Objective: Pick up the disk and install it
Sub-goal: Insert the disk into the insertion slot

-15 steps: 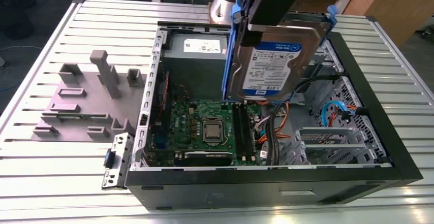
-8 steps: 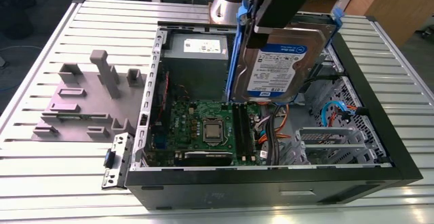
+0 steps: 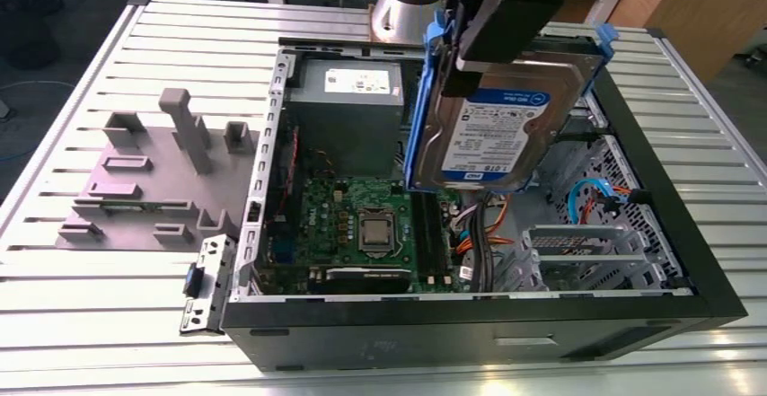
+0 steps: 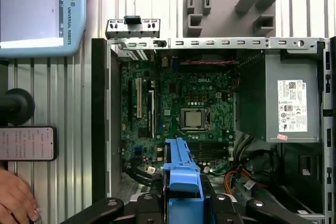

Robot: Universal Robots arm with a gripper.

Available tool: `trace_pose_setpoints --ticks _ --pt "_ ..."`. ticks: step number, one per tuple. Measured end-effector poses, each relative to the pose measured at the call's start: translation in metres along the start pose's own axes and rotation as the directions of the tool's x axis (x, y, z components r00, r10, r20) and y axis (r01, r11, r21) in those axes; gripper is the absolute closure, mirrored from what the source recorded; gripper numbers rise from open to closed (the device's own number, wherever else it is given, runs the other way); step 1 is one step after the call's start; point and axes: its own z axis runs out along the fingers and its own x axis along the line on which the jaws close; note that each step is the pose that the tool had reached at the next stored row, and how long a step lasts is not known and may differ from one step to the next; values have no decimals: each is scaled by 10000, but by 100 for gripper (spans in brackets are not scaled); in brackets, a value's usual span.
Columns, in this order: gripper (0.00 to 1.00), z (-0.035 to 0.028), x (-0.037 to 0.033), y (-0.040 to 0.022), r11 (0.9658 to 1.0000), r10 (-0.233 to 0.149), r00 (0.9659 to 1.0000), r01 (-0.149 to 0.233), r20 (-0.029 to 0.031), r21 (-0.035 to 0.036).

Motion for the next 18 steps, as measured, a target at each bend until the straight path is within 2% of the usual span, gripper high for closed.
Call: trace_pose_setpoints --ticks 12,18 --pt "64 28 143 -51 10000 0 10000 0 -23 1" --pt "64 37 192 -114 10000 0 10000 0 -25 1"
